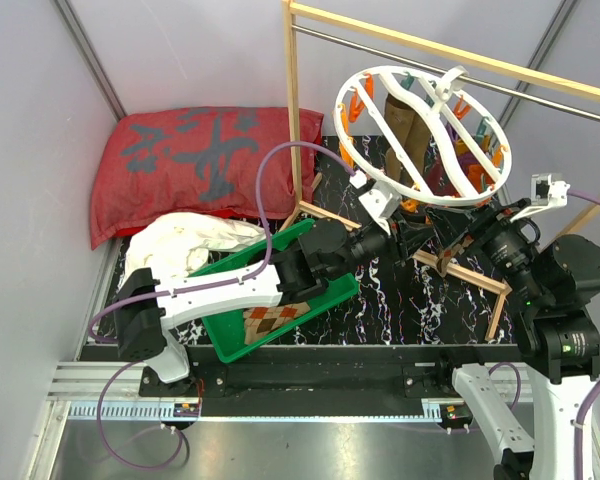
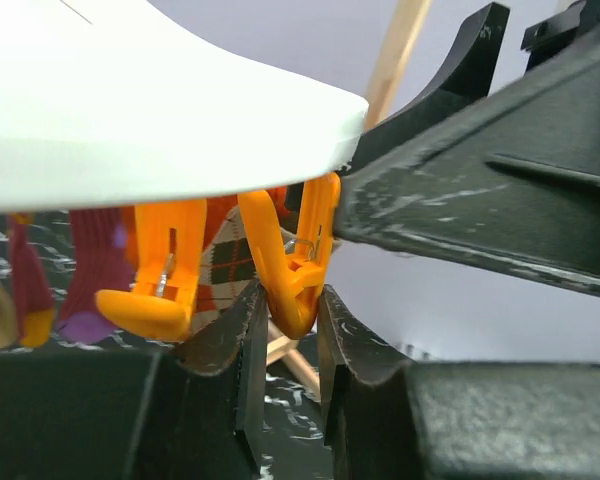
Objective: Clip the socks to the hanger
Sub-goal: Open the clamp at the hanger.
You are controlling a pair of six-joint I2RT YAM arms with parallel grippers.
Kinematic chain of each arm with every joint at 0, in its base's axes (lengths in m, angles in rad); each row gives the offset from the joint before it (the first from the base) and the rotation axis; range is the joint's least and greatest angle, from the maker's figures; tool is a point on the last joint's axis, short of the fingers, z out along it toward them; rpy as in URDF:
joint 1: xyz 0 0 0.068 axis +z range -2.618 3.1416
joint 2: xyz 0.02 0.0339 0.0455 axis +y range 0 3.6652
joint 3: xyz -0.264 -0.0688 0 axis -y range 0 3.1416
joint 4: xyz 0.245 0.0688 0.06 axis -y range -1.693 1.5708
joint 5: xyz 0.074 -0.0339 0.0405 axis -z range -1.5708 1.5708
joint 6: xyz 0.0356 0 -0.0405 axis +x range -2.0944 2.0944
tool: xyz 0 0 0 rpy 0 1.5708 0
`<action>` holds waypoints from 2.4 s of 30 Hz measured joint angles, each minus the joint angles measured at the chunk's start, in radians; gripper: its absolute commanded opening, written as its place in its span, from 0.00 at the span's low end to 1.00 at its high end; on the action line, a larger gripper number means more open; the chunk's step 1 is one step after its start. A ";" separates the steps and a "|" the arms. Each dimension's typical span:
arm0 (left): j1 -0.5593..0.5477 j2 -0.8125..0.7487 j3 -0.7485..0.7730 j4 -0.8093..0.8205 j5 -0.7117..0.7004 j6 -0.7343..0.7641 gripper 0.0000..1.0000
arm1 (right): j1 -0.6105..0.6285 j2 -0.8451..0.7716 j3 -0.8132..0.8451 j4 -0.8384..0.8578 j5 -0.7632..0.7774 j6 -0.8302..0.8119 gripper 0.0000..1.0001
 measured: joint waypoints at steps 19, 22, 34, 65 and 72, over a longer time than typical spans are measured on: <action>-0.103 0.031 0.145 -0.179 -0.297 0.301 0.00 | 0.001 0.100 0.066 -0.094 0.024 -0.042 0.71; -0.112 0.056 0.178 -0.194 -0.329 0.330 0.00 | 0.001 0.111 0.087 -0.114 0.031 -0.049 0.70; -0.143 0.102 0.240 -0.220 -0.431 0.427 0.00 | 0.002 0.131 0.120 -0.148 0.058 -0.055 0.66; -0.149 0.116 0.244 -0.220 -0.461 0.433 0.00 | 0.010 0.158 0.147 -0.162 0.091 -0.028 0.52; -0.150 0.120 0.248 -0.219 -0.461 0.426 0.07 | 0.012 0.160 0.150 -0.163 0.105 -0.021 0.25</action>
